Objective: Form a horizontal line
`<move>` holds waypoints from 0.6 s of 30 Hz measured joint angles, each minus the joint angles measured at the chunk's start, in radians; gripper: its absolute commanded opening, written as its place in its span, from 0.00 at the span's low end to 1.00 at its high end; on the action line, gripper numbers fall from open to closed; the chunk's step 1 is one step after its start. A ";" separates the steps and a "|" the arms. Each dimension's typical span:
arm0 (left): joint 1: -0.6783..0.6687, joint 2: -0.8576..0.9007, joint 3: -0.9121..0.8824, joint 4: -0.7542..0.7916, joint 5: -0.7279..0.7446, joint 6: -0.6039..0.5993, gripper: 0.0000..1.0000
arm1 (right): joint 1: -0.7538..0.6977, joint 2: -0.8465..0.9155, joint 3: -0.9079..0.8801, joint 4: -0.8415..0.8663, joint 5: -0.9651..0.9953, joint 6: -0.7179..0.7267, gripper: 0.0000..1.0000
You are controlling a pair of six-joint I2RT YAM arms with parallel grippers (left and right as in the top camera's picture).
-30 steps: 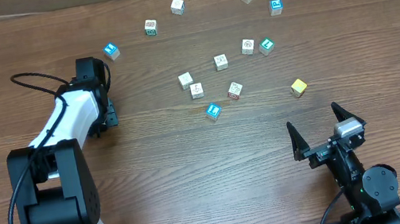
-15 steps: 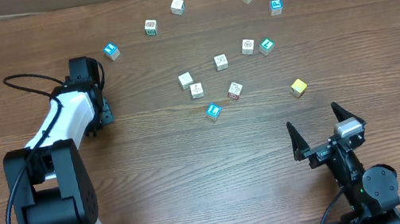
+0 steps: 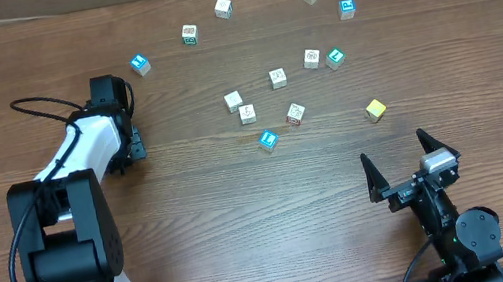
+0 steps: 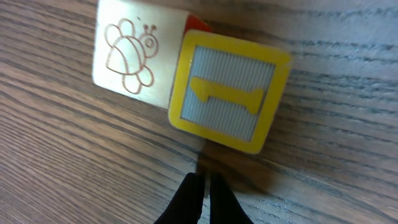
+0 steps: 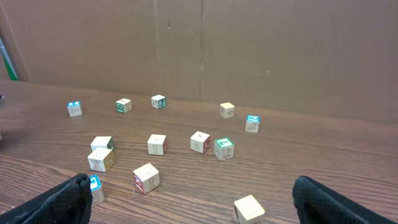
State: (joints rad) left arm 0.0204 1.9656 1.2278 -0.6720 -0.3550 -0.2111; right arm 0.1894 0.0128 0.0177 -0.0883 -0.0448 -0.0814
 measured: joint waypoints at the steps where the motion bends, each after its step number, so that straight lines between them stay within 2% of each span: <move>1: 0.000 0.001 0.000 0.000 0.000 0.000 0.04 | 0.000 0.000 0.000 0.000 0.000 0.000 1.00; 18: 0.000 0.001 -0.001 0.041 -0.032 0.000 0.04 | 0.000 0.000 0.000 0.000 0.000 0.000 1.00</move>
State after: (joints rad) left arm 0.0208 1.9663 1.2270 -0.6308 -0.3874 -0.2111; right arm 0.1894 0.0128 0.0177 -0.0883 -0.0448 -0.0814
